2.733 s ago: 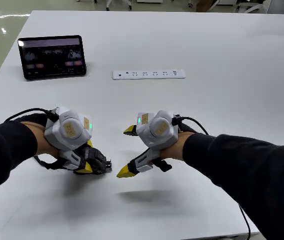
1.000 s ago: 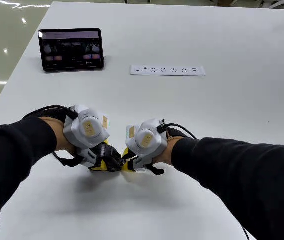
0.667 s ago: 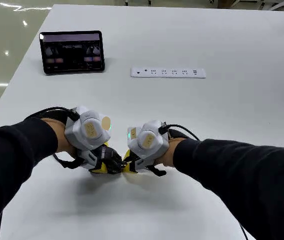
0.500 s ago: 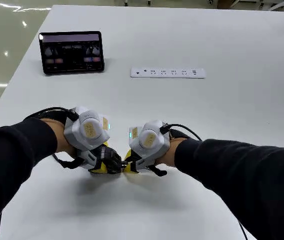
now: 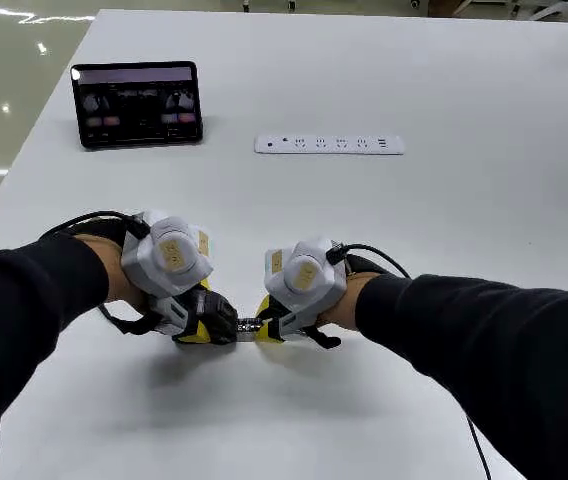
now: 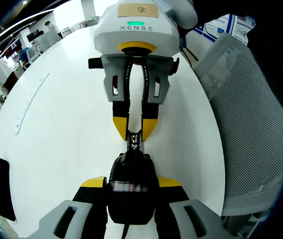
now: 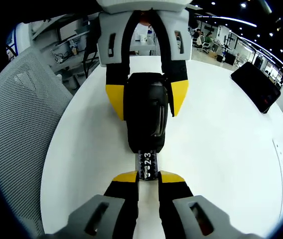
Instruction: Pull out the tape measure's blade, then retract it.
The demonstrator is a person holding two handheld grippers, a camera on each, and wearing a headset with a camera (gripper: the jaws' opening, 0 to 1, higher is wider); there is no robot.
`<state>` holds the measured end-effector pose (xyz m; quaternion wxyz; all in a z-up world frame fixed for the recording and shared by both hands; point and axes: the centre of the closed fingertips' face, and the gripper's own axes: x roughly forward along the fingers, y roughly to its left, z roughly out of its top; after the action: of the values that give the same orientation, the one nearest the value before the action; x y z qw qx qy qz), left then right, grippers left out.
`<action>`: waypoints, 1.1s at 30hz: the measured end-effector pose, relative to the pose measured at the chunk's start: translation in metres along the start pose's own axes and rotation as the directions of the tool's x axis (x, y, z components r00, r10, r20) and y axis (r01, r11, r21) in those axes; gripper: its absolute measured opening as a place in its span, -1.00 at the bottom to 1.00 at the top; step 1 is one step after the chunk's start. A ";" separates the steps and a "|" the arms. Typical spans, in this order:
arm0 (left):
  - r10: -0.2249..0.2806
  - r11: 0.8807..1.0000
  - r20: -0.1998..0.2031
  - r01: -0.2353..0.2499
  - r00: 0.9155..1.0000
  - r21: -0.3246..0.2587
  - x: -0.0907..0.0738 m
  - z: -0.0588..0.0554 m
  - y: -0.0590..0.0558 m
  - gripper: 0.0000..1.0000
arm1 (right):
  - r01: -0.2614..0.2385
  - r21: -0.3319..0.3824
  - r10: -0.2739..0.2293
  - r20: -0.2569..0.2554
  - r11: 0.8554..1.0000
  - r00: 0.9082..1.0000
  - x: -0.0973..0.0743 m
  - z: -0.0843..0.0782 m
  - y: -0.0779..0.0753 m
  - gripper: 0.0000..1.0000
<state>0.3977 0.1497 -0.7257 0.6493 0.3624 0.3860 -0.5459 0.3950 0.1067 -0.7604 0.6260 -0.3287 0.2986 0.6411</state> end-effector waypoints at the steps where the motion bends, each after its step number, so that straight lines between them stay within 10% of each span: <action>1: 0.001 1.000 0.000 -0.001 1.000 0.000 0.000 0.000 0.000 -0.36 | 0.001 0.003 -0.001 0.000 1.000 1.000 0.000 0.000 0.000 -0.81; 33: 0.013 1.000 0.014 -0.013 1.000 -0.015 0.000 0.000 0.002 -0.36 | 0.014 0.039 -0.014 -0.016 0.999 1.000 -0.016 -0.022 -0.003 -0.81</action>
<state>0.3992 0.1495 -0.7254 0.6582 0.3562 0.3831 -0.5414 0.3994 0.0796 -0.7607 0.6343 -0.3236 0.3139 0.6280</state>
